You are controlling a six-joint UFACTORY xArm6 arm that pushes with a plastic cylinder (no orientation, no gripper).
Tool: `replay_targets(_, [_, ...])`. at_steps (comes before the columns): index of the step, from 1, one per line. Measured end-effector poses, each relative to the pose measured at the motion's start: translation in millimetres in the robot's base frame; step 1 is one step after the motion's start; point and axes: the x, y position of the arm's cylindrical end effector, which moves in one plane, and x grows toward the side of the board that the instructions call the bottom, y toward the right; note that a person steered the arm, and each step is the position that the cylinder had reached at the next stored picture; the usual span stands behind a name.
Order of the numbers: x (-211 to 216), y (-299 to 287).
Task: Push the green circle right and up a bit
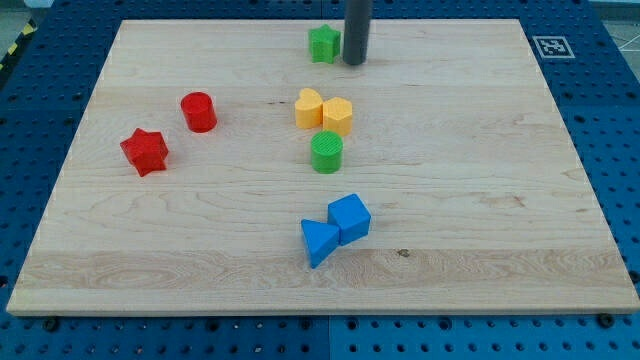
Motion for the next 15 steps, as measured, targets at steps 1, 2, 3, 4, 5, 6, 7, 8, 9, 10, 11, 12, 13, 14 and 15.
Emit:
replay_targets(1, [-12.9, -27.3])
replay_targets(2, [-12.9, -36.6])
replay_targets(3, [-6.2, -24.0])
replay_targets(4, [34.5, 13.5])
replay_targets(5, [94.9, 50.2])
replay_targets(6, [154.4, 83.2])
replay_targets(7, [218.5, 97.1])
replay_targets(8, [262.8, 72.5])
replay_targets(9, [245.4, 20.9])
replay_targets(10, [208.3, 4.0])
replay_targets(11, [215.1, -25.1])
replay_targets(12, [224.6, -52.5])
replay_targets(13, [194.3, -84.7])
replay_targets(14, [186.6, -80.9])
replay_targets(15, [188.7, -51.7])
